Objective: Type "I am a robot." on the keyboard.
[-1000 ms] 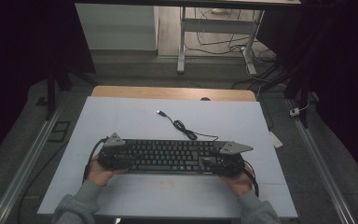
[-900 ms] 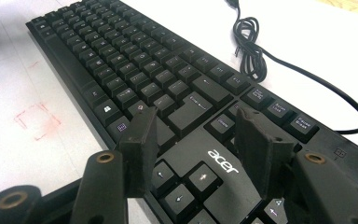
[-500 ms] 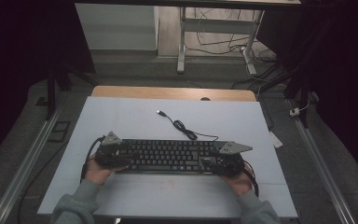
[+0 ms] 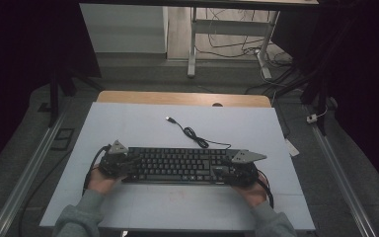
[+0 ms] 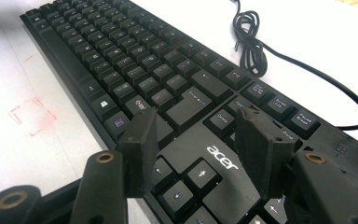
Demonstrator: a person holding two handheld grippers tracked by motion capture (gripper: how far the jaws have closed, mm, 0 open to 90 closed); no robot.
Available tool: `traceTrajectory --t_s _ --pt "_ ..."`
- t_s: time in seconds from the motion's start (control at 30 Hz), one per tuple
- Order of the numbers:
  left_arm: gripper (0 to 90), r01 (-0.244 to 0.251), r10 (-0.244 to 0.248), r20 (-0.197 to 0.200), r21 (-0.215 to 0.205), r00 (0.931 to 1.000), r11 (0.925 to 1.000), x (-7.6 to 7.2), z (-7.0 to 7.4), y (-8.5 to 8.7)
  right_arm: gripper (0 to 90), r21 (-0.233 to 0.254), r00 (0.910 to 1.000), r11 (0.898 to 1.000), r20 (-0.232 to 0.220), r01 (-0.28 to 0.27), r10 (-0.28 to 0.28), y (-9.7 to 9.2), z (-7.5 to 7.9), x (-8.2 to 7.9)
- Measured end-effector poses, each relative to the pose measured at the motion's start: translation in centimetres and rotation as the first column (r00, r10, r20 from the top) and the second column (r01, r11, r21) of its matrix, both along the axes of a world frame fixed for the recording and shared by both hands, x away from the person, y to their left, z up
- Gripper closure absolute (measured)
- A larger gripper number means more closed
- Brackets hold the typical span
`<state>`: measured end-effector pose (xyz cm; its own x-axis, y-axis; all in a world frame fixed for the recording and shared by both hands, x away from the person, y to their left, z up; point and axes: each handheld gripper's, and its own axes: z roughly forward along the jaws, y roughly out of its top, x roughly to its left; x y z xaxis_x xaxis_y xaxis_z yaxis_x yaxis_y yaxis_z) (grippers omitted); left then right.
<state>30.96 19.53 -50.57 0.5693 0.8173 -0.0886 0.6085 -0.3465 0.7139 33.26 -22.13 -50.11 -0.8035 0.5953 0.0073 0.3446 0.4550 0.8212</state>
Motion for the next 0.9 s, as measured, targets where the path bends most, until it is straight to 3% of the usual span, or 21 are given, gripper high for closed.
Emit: traceTrajectory --t_s 0.07,0.37,0.9 --pt "88.1 0.003 -0.003 -0.004 0.003 1.0 1.0 0.0 -0.1 0.0 49.1 -0.003 1.0 1.0 0.0 0.001 -0.001 0.0 0.0 0.0" --pt "88.3 0.017 -0.016 -0.027 0.044 0.9995 0.9989 0.4 -0.7 -0.6 49.1 -0.016 1.0 1.0 -0.001 0.003 -0.003 0.1 -0.1 0.0" --pt "88.3 0.014 -0.011 -0.042 0.063 0.999 0.9979 0.7 -1.3 -1.0 49.0 -0.017 1.0 1.0 -0.004 0.003 -0.003 0.1 -0.2 0.0"
